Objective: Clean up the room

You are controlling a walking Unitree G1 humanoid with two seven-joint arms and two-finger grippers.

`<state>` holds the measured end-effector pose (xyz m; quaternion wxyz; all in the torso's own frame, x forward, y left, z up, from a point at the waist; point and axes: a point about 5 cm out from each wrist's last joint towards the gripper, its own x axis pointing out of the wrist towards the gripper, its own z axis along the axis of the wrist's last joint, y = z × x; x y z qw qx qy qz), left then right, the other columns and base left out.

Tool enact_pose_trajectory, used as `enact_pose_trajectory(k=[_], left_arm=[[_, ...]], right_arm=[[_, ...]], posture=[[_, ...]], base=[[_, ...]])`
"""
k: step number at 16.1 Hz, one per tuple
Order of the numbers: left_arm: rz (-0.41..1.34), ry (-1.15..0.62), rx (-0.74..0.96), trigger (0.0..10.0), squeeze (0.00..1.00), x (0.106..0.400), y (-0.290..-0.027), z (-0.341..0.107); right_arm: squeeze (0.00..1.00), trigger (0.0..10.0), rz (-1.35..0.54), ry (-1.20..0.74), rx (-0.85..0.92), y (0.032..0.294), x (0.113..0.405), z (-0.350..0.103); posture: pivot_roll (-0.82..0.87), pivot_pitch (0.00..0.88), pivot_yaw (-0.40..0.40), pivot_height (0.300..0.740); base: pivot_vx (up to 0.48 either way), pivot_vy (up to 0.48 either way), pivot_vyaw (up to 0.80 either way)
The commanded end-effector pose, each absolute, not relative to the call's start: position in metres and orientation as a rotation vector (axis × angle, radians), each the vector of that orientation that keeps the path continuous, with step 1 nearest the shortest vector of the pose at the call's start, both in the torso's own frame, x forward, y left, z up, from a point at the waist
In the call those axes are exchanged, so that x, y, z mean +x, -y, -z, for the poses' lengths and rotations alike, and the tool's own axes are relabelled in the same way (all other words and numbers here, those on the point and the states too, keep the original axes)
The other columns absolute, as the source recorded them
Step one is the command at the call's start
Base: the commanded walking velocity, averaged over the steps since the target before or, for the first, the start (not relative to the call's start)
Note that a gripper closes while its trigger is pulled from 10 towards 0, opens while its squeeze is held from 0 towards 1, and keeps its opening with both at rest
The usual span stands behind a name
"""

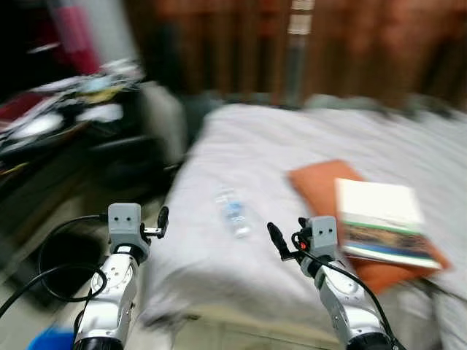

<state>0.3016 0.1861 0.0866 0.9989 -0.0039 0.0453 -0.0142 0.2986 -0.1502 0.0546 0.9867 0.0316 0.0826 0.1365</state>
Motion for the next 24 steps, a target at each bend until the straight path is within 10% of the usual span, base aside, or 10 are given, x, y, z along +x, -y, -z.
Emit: enact_pose_trajectory(k=[1, 11, 14, 17, 24], left_arm=[[0.037, -0.102, -0.008, 10.0, 0.0, 0.301, -0.185, -0.084], [0.035, -0.1, -0.017, 10.0, 0.0, 0.293, -0.184, -0.085], [0.028, -0.114, -0.011, 10.0, 0.0, 0.289, -0.191, -0.086], [0.276, -0.149, 0.047, 10.0, 0.0, 0.263, -0.195, -0.104], [0.536, -0.156, -0.013, 10.0, 0.0, 0.188, -0.185, -0.157]], right_arm=[[0.0, 10.0, -0.285, -0.166, 0.057, 0.149, 0.302, -0.057], [0.0, 10.0, -0.416, -0.23, 0.088, 0.113, 0.319, -0.059], [0.0, 10.0, -0.426, -0.219, 0.104, 0.095, 0.337, -0.071], [0.0, 10.0, -0.333, -0.275, 0.127, 0.076, 0.352, -0.077], [0.0, 10.0, -0.357, -0.251, 0.131, 0.045, 0.352, -0.083]], posture=[[-0.05, 0.0, 0.032, 0.74], [0.01, 0.015, 0.002, 0.74], [0.07, 0.115, -0.01, 0.74], [0.25, 0.423, -0.02, 0.74], [0.4, 0.621, 0.054, 0.74]], base=[[0.439, 0.0, 0.0], [0.438, 0.0, 0.13], [0.444, 0.0, 0.0], [0.0, 0.0, 0.0], [0.0, 0.0, 0.0]])
